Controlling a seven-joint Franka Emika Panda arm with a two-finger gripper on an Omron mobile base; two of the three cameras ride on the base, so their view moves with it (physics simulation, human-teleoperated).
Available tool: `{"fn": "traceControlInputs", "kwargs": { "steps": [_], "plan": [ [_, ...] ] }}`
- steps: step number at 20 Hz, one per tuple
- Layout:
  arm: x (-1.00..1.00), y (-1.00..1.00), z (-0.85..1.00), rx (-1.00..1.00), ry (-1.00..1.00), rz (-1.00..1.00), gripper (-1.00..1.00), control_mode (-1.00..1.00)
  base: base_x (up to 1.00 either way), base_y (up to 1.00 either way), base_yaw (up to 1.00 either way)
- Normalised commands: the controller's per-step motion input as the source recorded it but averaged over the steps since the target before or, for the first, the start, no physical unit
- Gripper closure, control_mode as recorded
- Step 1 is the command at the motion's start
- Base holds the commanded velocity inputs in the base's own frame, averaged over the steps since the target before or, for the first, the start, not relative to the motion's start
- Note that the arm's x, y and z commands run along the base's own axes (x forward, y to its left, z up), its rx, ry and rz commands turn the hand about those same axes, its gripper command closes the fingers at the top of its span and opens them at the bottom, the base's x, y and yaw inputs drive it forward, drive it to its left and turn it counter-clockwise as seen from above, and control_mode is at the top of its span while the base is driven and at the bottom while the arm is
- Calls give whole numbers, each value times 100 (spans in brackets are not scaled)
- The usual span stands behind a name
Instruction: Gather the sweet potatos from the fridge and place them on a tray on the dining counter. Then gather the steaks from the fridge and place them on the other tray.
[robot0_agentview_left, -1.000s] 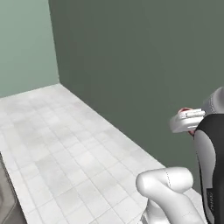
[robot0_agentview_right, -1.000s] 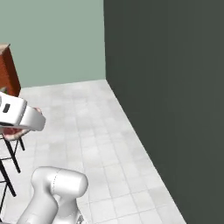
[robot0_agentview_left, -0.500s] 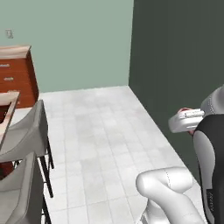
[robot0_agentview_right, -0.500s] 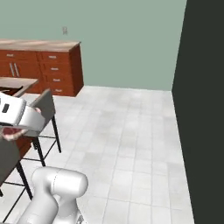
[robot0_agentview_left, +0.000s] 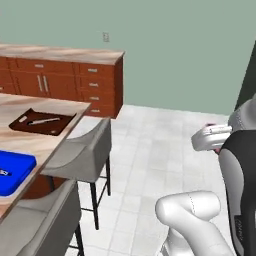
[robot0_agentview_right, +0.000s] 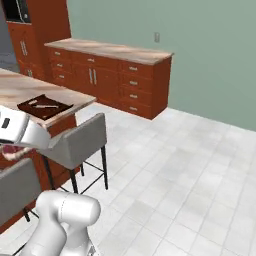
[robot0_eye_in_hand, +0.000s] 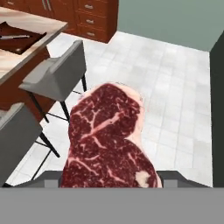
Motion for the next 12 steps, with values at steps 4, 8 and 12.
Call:
{"fn": "traceControlInputs", "kwargs": {
  "steps": [4, 8, 12],
  "plan": [
    [0, 0, 0, 0, 0, 0, 100, 100, 80, -40, 70],
    [0, 0, 0, 0, 0, 0, 100, 100, 63, -31, 75],
    [0, 0, 0, 0, 0, 0, 100, 100, 55, -6, 79]
  ]
}}
